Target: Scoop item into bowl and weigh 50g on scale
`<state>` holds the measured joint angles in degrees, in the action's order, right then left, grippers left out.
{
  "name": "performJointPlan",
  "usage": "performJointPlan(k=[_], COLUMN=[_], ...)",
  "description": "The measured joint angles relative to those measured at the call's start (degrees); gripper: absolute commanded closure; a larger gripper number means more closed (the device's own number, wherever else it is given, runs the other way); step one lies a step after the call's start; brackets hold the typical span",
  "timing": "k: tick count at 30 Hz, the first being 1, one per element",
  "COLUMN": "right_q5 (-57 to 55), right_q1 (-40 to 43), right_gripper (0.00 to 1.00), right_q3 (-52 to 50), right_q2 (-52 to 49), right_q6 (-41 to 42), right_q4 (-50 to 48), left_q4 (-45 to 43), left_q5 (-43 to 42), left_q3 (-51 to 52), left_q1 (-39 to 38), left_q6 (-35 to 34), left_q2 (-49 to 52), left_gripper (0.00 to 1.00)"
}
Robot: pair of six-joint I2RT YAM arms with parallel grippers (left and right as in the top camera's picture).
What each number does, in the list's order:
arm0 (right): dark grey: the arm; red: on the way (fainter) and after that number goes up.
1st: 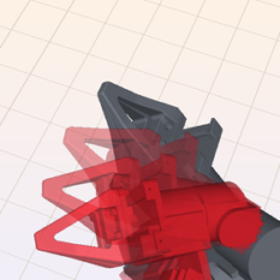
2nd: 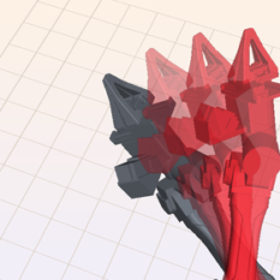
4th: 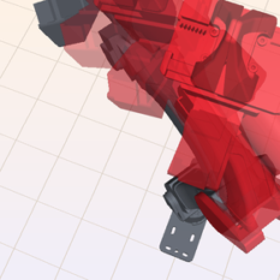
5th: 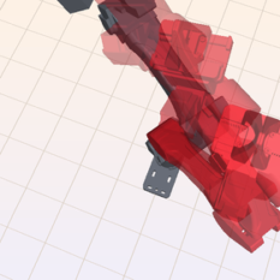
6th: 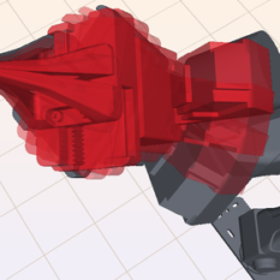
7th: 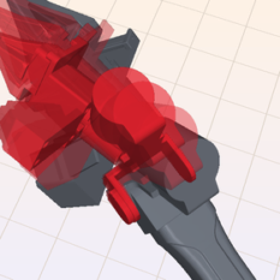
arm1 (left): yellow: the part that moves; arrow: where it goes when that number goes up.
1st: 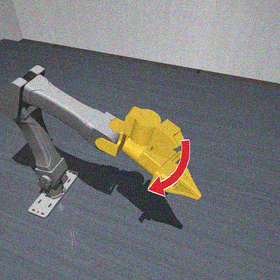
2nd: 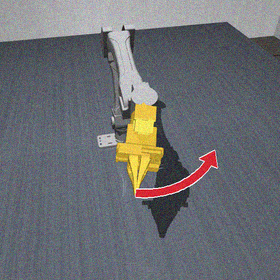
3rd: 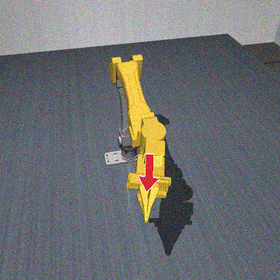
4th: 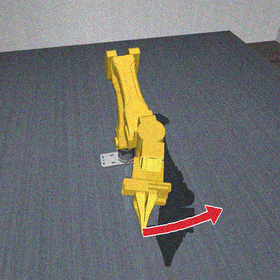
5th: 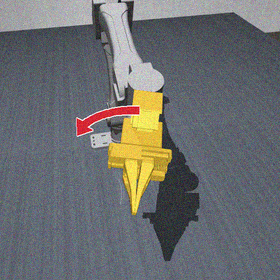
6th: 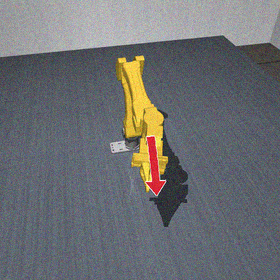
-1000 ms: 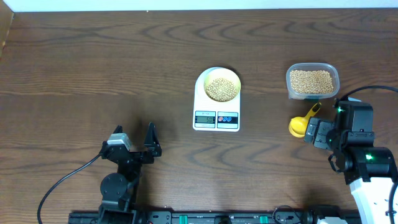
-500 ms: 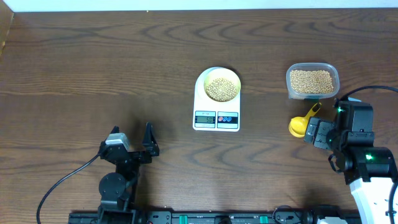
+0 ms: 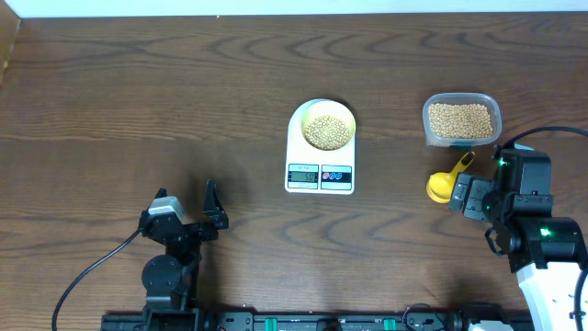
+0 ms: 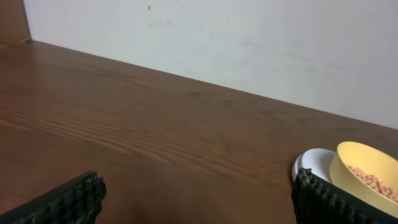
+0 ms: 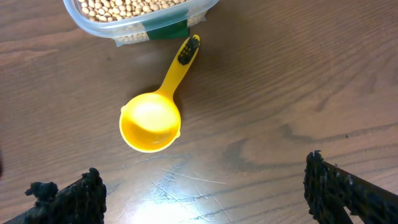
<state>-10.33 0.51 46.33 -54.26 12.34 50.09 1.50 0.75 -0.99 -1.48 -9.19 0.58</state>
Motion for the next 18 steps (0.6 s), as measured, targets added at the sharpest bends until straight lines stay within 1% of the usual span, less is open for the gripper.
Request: performJointPlan(k=[8,18], right_q5=[0.02,0.00], right_q1=[0.00,0.00], right_gripper=[0.01,0.01], right_q3=[0.00,0.00], right_q2=[0.00,0.00], right_q6=[0.00,0.00], right_q4=[0.00,0.00], left_q4=[0.00,-0.02], left_q5=[-0.20,-0.22], left_q3=[-0.02,-0.02], left_q1=[1.07,1.09], left_q6=[5.01,6.25], left_q2=[0.00,0.00], left_gripper=[0.02,0.02])
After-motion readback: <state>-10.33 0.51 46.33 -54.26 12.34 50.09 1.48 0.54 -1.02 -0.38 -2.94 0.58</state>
